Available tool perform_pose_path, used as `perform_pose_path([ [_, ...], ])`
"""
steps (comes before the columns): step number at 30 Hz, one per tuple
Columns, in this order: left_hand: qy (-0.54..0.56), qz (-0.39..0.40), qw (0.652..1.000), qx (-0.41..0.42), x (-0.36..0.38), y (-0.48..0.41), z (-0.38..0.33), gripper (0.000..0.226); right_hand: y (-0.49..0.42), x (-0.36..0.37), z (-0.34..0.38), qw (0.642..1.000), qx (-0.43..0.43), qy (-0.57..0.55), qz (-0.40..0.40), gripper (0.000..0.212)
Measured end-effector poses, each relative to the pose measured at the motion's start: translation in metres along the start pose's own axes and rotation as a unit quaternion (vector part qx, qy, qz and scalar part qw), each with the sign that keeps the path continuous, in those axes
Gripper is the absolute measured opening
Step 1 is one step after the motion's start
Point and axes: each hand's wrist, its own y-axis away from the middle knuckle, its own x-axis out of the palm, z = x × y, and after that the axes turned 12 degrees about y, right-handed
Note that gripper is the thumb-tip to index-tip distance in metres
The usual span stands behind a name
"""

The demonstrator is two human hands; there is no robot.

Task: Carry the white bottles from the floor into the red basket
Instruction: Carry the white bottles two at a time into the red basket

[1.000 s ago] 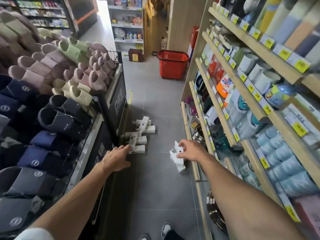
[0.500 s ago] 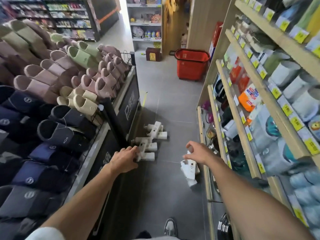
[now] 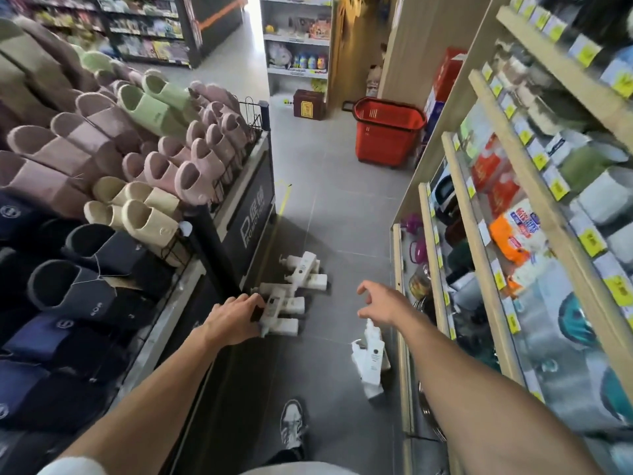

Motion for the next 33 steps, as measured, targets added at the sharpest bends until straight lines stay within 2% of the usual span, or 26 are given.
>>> perform_pose_path([
  [6, 0.014, -0.008, 1.000, -0.007, -0.037, -0.058, 0.024, 0.061, -0.064, -0.037, 0.043, 1.000, -0.013, 0.018, -0.009, 0.050],
  [10, 0.007, 0.000, 1.000, 0.004, -0.060, -0.095, 0.034, 0.054, -0.099, -0.045, 0.062, 0.999, -0.028, 0.024, -0.009, 0.049],
  [23, 0.021, 0.030, 0.999, -0.002, -0.099, -0.218, 0.039, 0.051, -0.226, -0.092, 0.058, 0.999, -0.024, 0.025, 0.025, 0.049],
  [29, 0.027, 0.045, 0.998, -0.036, -0.115, -0.271, 0.029, 0.056, -0.291, -0.114, 0.053, 0.997, -0.045, 0.023, 0.050, 0.047],
  [33, 0.051, 0.048, 0.996, -0.058, -0.127, -0.302, 0.029, 0.050, -0.334, -0.129, 0.045, 0.996, -0.054, 0.033, 0.064, 0.048],
])
